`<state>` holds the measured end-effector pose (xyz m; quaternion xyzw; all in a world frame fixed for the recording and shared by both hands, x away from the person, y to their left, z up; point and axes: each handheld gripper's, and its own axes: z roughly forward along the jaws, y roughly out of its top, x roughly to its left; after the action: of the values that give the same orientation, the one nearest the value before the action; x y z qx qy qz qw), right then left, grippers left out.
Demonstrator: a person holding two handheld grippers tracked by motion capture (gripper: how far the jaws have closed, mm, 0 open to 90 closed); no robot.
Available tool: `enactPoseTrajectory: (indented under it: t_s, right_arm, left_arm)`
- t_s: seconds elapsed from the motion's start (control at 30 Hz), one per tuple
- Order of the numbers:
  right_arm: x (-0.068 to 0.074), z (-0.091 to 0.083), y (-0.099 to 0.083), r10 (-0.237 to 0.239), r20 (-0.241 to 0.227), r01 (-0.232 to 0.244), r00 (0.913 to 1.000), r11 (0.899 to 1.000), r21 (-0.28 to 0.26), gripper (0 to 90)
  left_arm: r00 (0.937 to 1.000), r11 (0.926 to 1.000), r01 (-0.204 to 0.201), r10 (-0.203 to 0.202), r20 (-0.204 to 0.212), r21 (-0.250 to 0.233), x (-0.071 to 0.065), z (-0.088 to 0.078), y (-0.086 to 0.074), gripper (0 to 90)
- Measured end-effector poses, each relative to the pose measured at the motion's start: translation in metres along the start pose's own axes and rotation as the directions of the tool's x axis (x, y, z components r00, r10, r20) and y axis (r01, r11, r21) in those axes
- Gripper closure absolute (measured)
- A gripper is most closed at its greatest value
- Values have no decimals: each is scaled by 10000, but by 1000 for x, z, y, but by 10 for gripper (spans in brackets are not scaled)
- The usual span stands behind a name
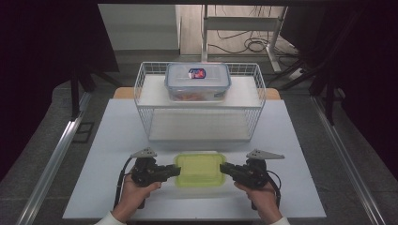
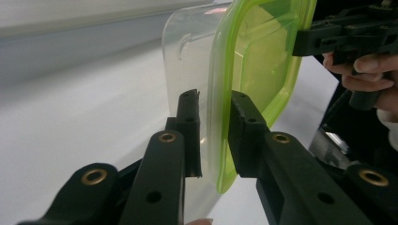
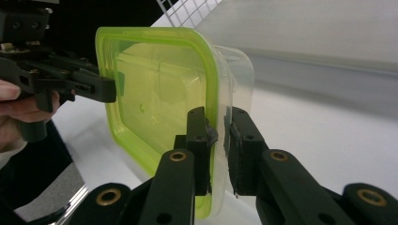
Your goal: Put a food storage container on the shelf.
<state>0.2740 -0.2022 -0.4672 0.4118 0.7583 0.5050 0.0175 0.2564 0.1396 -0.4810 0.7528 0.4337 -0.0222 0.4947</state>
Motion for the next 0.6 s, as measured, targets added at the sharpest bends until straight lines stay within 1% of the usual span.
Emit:
enactPoseTrajectory:
  t_s: [0.13, 0.23, 0.3, 0.33, 0.6]
  right_arm:
    - [0, 0, 5, -106, 1, 106, 9999, 9999, -75, 798]
    - [1, -3, 10, -153, -44, 152, 9999, 9997, -208, 798]
    - [2, -5, 17, -258, -49, 256, 9997, 9990, -364, 798]
    - [3, -6, 21, -339, -23, 338, 9994, 9985, -438, 798]
    - [11, -15, 48, -641, -69, 634, 9979, 9950, -765, 798]
  left_arm:
    - [10000, 10000, -44, 44, 66, -86, 1, -2, 6, 771]
    - [9998, 9994, -192, 194, 69, -285, -2, -7, 15, 771]
    - [9998, 9990, -213, 214, 44, -391, -3, -9, 21, 771]
    - [9999, 9989, -129, 132, 59, -458, -4, -11, 24, 772]
    - [9990, 9956, -440, 445, 36, -825, -10, -26, 48, 773]
